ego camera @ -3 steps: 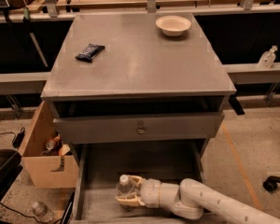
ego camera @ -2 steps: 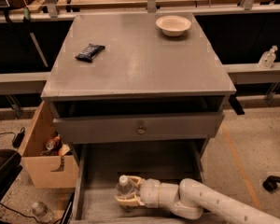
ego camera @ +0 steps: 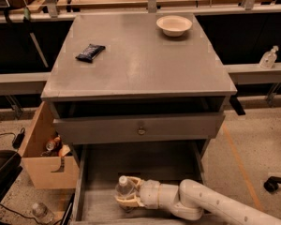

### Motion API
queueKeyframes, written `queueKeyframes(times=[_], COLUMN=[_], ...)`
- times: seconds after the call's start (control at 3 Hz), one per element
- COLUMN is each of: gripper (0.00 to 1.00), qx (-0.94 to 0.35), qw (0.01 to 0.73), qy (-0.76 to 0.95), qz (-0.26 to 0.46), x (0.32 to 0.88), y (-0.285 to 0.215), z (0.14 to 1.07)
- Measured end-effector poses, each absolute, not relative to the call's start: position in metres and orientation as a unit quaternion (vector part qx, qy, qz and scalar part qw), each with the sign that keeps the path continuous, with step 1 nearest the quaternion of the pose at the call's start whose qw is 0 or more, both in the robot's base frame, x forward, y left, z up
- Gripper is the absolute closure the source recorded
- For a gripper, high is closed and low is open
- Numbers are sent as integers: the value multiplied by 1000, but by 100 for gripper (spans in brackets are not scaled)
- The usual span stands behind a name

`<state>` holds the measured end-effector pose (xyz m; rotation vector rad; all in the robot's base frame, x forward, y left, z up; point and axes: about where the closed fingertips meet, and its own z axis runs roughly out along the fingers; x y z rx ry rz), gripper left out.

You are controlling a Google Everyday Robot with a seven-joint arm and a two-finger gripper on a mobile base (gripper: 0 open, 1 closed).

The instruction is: Pick blue plastic bottle from middle drawer and place on counter

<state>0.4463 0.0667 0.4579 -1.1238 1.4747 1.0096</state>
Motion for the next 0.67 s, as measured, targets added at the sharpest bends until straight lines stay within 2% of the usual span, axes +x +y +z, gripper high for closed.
queueKeyframes(times=[0.67], gripper=[100], qx=[-440], qw=[487], qy=[596], qz=[464], x=[432], y=[56], z=[523])
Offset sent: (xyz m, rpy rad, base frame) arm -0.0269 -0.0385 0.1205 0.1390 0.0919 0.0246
